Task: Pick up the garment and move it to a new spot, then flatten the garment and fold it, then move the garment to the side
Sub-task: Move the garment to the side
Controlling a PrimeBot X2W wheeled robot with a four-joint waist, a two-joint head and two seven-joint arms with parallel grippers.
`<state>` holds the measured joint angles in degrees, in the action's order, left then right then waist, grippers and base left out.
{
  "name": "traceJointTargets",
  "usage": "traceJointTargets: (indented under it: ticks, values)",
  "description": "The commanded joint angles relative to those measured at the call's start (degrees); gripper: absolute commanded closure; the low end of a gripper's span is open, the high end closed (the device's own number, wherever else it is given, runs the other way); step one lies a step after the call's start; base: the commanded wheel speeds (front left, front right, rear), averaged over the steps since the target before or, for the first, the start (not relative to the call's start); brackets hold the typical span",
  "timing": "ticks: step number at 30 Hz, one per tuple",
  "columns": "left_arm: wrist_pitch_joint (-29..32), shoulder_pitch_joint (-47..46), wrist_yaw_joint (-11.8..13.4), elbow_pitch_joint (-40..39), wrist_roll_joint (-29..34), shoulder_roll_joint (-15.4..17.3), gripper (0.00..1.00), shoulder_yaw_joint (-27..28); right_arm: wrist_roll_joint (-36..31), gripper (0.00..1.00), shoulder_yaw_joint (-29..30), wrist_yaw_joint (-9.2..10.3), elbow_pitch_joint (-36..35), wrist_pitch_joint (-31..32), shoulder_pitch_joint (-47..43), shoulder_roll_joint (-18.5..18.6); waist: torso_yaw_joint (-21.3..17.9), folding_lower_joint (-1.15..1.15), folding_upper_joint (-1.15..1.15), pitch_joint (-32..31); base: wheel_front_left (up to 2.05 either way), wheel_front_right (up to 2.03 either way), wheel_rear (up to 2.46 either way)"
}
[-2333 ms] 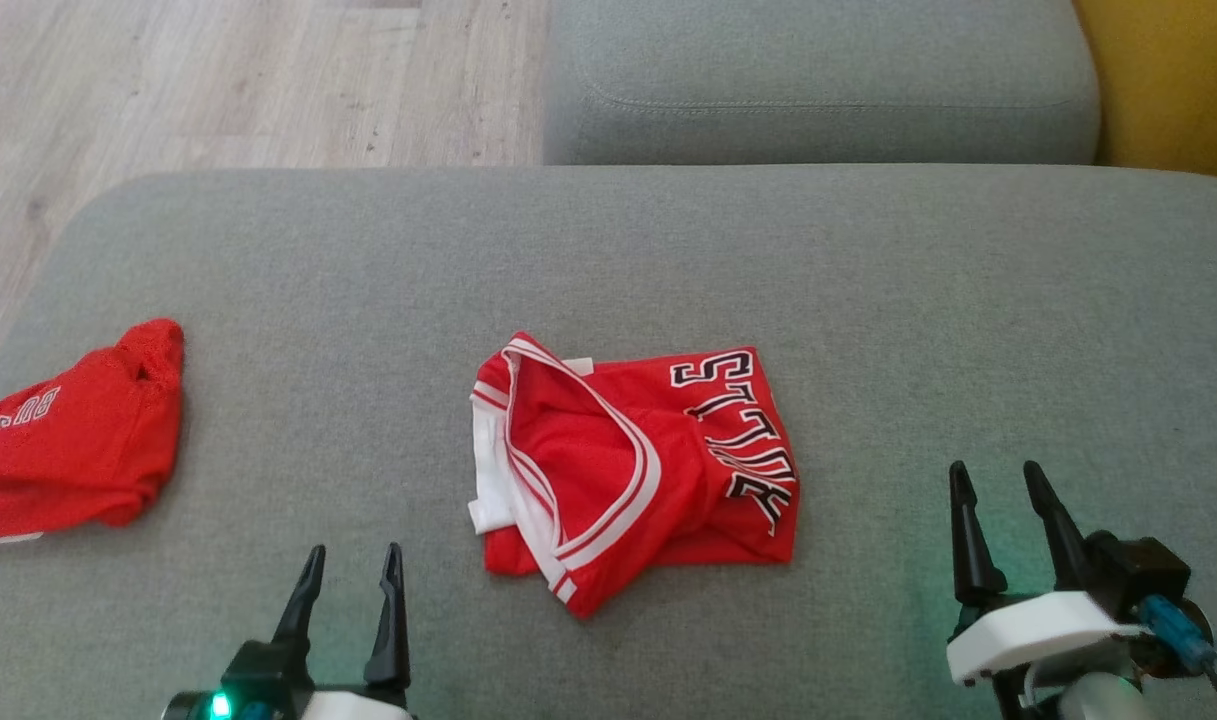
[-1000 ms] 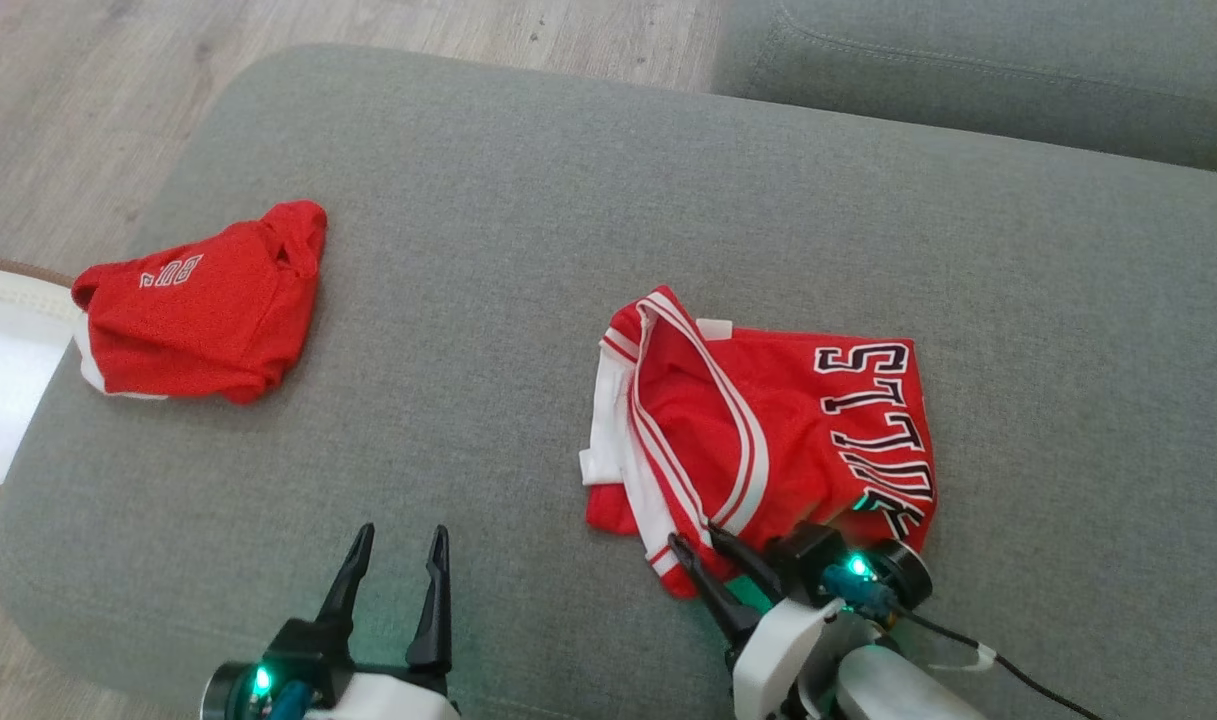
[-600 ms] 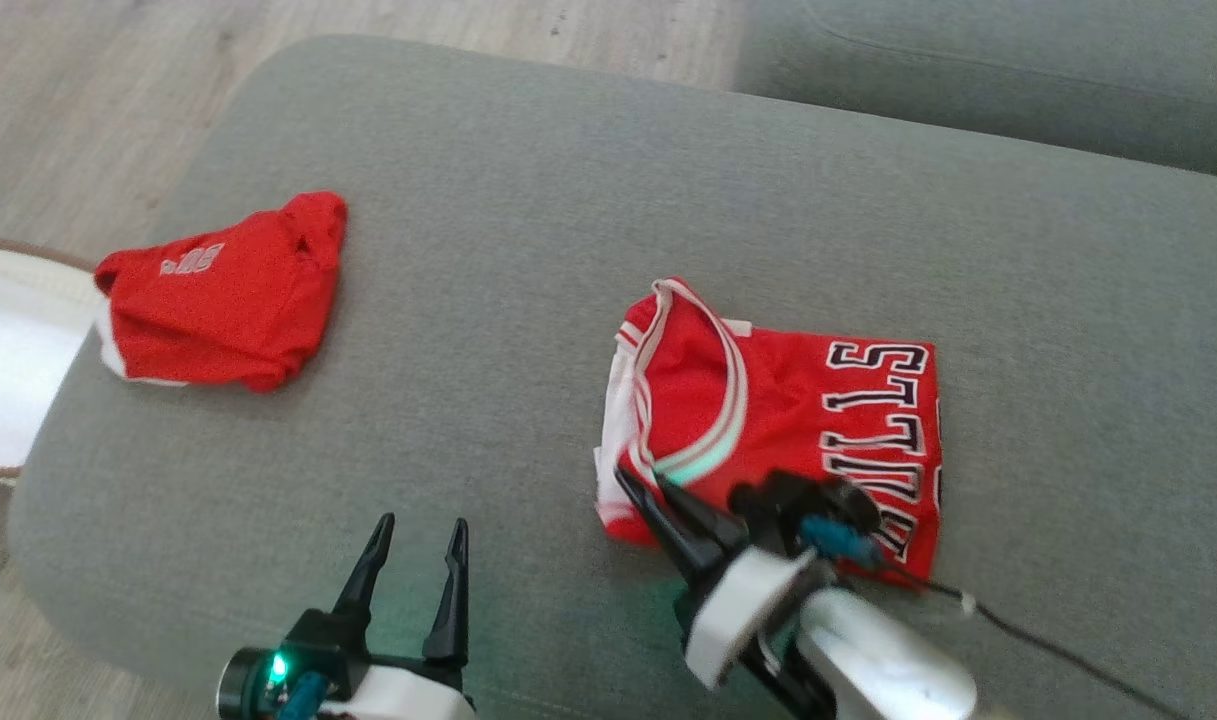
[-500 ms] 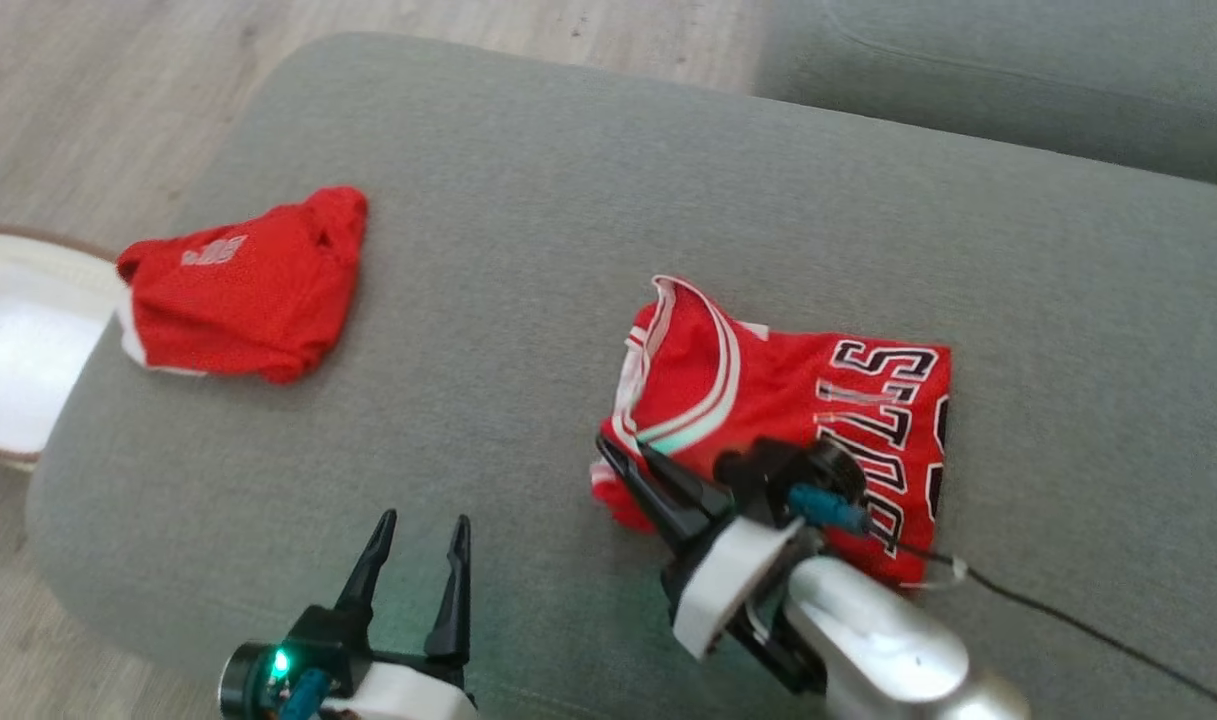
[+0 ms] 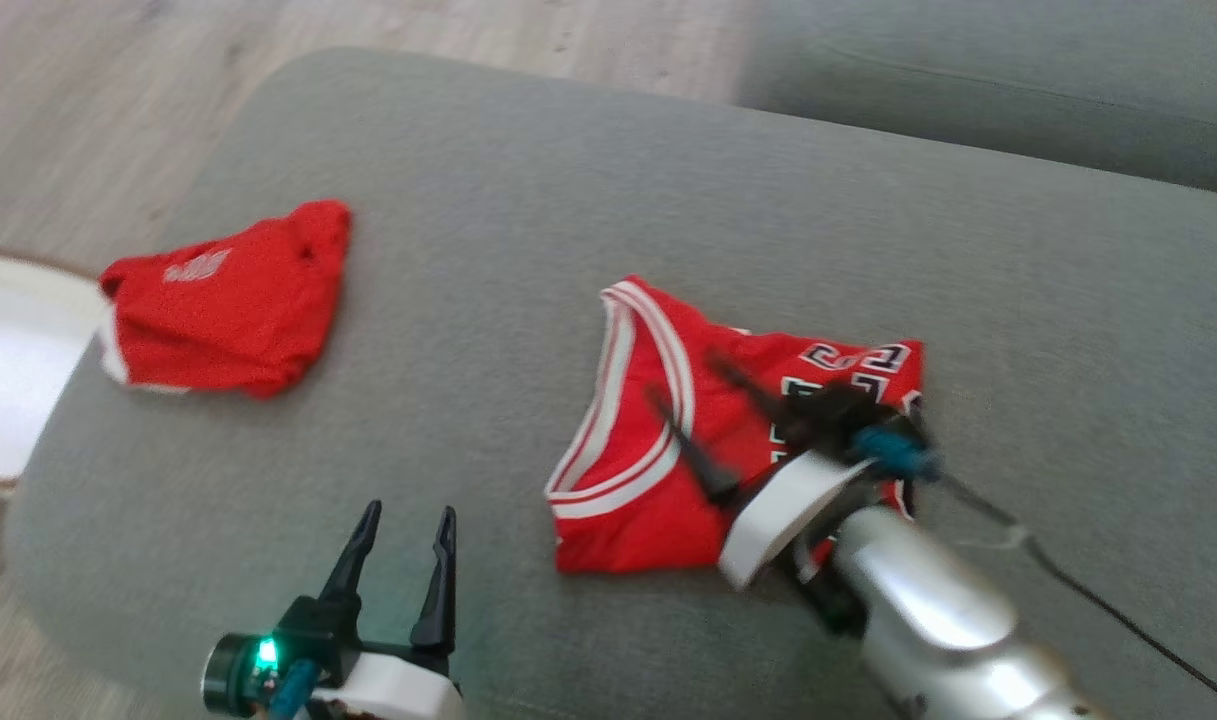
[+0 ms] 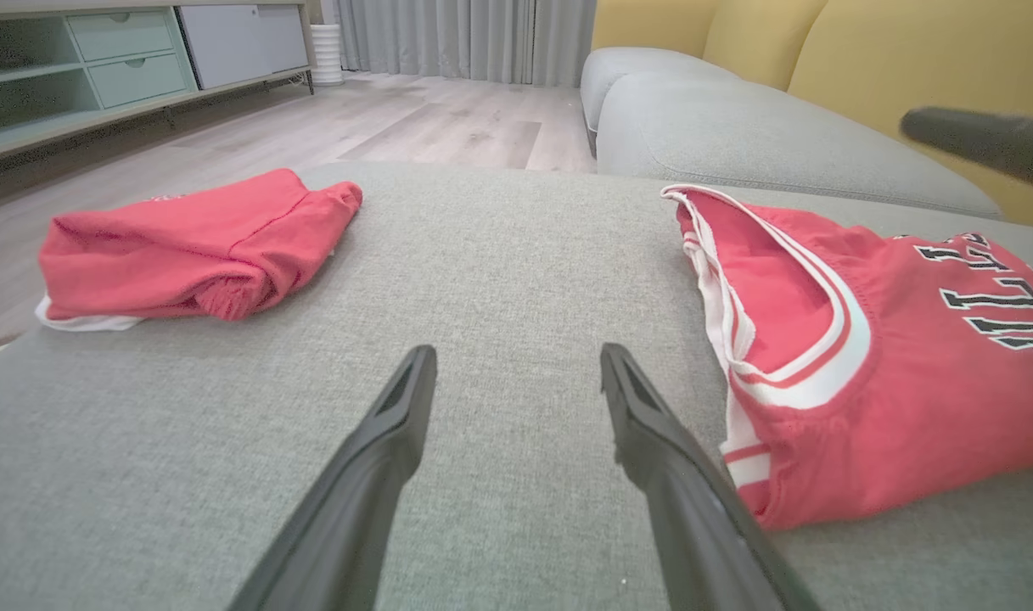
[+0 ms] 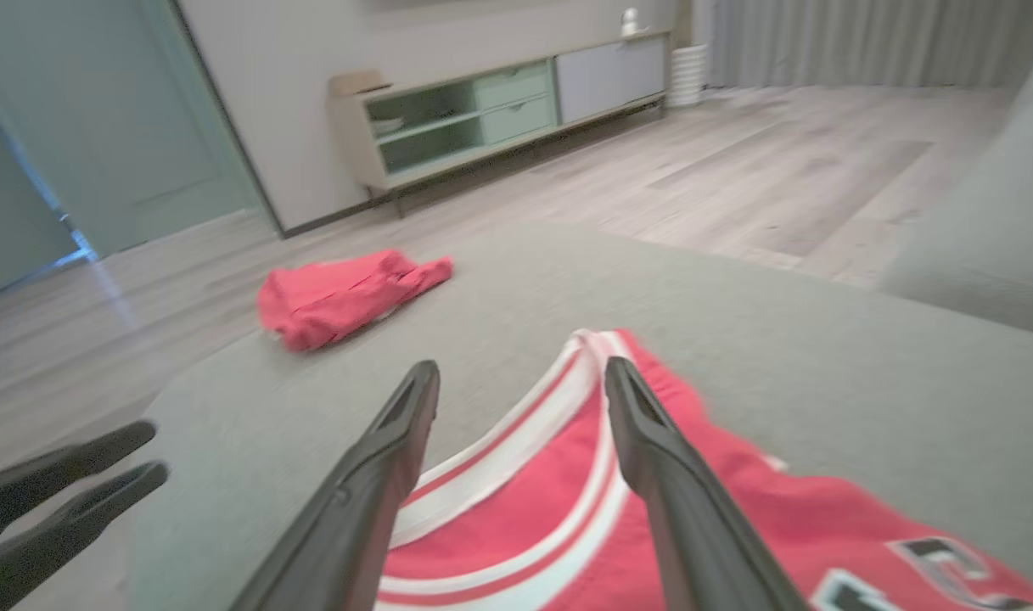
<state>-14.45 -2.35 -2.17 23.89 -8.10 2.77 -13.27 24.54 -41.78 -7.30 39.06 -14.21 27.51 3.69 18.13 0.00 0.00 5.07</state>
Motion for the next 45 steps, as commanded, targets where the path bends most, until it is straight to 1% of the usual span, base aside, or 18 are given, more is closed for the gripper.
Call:
traceJointTargets:
  ticks: [1,6,9,13,17,24,28,31,32,37,42,45]
  values:
    - [-0.5,-2.7,0.3,-1.6,0.6,0.1,0.0,2.3,-1.5,0.0,3.1,-0.19,-2.2,-0.7,0.2,-0.8,-2.8,0.0,0.0,-0.7,0.0,0.0,0.0]
    - [-0.5,-2.8,0.9,-1.6,1.8,0.1,0.0,4.2,-9.1,0.0,19.0,-0.19,-8.1,-0.8,-6.4,-0.8,-7.0,0.0,0.0,-1.8,0.0,0.0,0.0]
    - [-0.5,-2.5,1.2,-1.6,2.9,0.1,0.0,5.2,-13.7,0.0,26.0,-0.19,-11.5,-0.8,-10.8,-0.8,-9.1,0.0,0.0,-2.6,0.0,0.0,0.0]
    - [-0.5,-1.6,1.7,-2.0,4.0,0.3,0.0,6.7,-16.7,0.0,31.9,-0.19,-14.3,-0.8,-15.9,-0.8,-11.5,0.0,0.0,-3.5,0.0,0.0,0.0]
    - [-0.5,0.2,2.2,-2.6,4.5,0.2,0.0,7.8,-17.2,0.0,34.7,-0.19,-14.9,-0.8,-20.0,-0.8,-13.1,0.0,0.0,-4.6,0.0,0.0,0.0]
    - [-0.5,2.4,2.8,-4.6,4.6,0.2,0.0,7.8,-15.9,0.0,36.0,-0.19,-14.7,-0.8,-22.9,-0.8,-13.8,0.0,0.0,-4.7,0.0,0.0,0.0]
    - [-0.5,1.9,2.4,-4.8,4.7,0.1,0.0,7.0,-15.3,0.0,34.6,-0.19,-14.1,-0.8,-22.3,-0.8,-13.1,0.0,0.0,-3.9,0.0,0.0,0.0]
    - [-0.5,1.1,2.2,-5.0,4.4,0.1,0.0,5.8,-13.5,0.0,31.7,-0.19,-12.3,-0.8,-20.2,-0.8,-11.8,0.0,0.0,-2.7,0.0,0.0,0.0]
    - [-0.5,1.1,2.2,-5.0,4.4,0.1,0.0,5.8,-13.5,0.0,31.7,-0.19,-12.3,-0.8,-20.2,-0.8,-11.8,0.0,0.0,-2.7,0.0,0.0,0.0]
    - [-0.5,-0.2,1.8,-4.6,3.4,0.1,0.0,2.6,-10.5,0.0,26.9,-0.19,-5.8,-0.8,-13.5,-0.8,-7.8,0.0,0.0,-0.1,0.0,0.0,0.0]
    - [-0.5,-0.8,1.9,-3.7,2.7,0.1,0.0,0.1,-8.9,0.0,26.7,-0.19,4.0,0.7,-7.9,-0.8,-3.9,0.0,0.0,1.5,0.0,0.0,0.0]
    - [-0.5,-0.4,1.6,-3.3,3.0,0.1,0.0,-1.0,-6.7,0.0,25.2,-0.19,8.7,1.6,-6.7,-0.8,-2.7,0.0,0.0,1.8,0.0,0.0,0.0]
